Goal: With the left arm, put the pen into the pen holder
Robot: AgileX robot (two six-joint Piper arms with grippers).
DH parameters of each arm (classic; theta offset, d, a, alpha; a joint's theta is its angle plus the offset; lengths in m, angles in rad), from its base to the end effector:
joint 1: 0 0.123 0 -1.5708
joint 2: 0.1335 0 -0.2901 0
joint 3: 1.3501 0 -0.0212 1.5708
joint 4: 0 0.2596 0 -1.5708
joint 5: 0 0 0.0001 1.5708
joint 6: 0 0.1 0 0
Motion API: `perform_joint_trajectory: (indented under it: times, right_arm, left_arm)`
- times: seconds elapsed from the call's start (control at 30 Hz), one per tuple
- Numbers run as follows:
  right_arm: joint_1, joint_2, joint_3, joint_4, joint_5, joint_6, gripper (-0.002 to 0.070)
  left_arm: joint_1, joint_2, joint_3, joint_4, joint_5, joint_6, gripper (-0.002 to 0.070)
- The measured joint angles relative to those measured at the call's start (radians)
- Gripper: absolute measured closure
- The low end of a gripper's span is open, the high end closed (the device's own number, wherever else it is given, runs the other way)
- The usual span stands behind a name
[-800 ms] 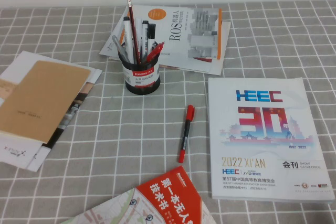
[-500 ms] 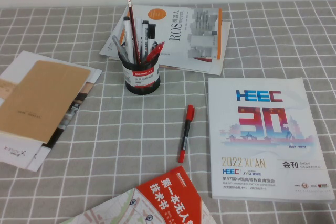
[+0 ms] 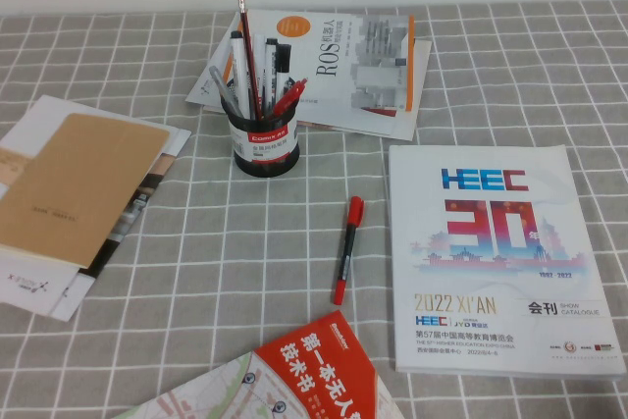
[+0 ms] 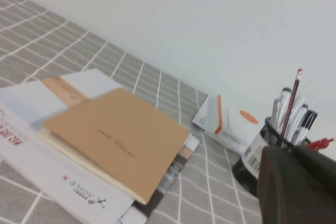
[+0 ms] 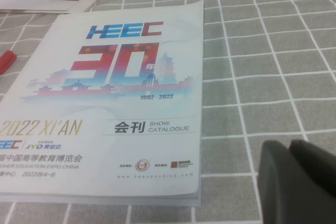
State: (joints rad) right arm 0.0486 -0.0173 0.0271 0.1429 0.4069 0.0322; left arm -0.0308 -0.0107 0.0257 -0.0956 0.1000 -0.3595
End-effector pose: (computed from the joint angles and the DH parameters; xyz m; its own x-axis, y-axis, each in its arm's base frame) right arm 0.0632 0.0087 0.1658 -0.3320 0.1466 -0.9318 -0.0484 0.9839 0.1721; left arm 0.0694 -0.0031 0.1956 -0.0423 -0.4380 -0.8980 0.0242 0.8981 -0.4392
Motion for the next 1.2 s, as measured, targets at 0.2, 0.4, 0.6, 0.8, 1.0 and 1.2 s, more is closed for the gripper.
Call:
perform_joint_trajectory:
  times: [0.2, 0.4, 0.6, 0.8, 1.0, 1.2]
  right_arm:
    - [0.0, 0.0, 0.0, 0.0, 0.0, 0.0, 0.0689]
    - [0.0, 0.0, 0.0, 0.0, 0.0, 0.0, 0.0689]
    - [0.0, 0.0, 0.0, 0.0, 0.0, 0.0, 0.0689]
    - [0.0, 0.0, 0.0, 0.0, 0.0, 0.0, 0.0689]
    - [0.0, 0.0, 0.0, 0.0, 0.0, 0.0, 0.0689]
    - [0.0, 0.0, 0.0, 0.0, 0.0, 0.0, 0.0689]
  left_arm:
    - [0.0, 0.0, 0.0, -0.002, -0.007, -0.004, 0.0677]
    - [0.0, 0.031, -0.003, -0.002, 0.024, -0.011, 0.0677]
    - [0.0, 0.196, -0.144, 0.005, 0.143, 0.053, 0.0677]
    - [0.0, 0.409, -0.345, -0.022, 0.34, 0.147, 0.0677]
    - [0.0, 0.65, -0.573, -0.212, 0.626, 0.437, 0.0677]
    - [0.0, 0.838, -0.687, -0.316, 0.717, 0.567, 0.0677]
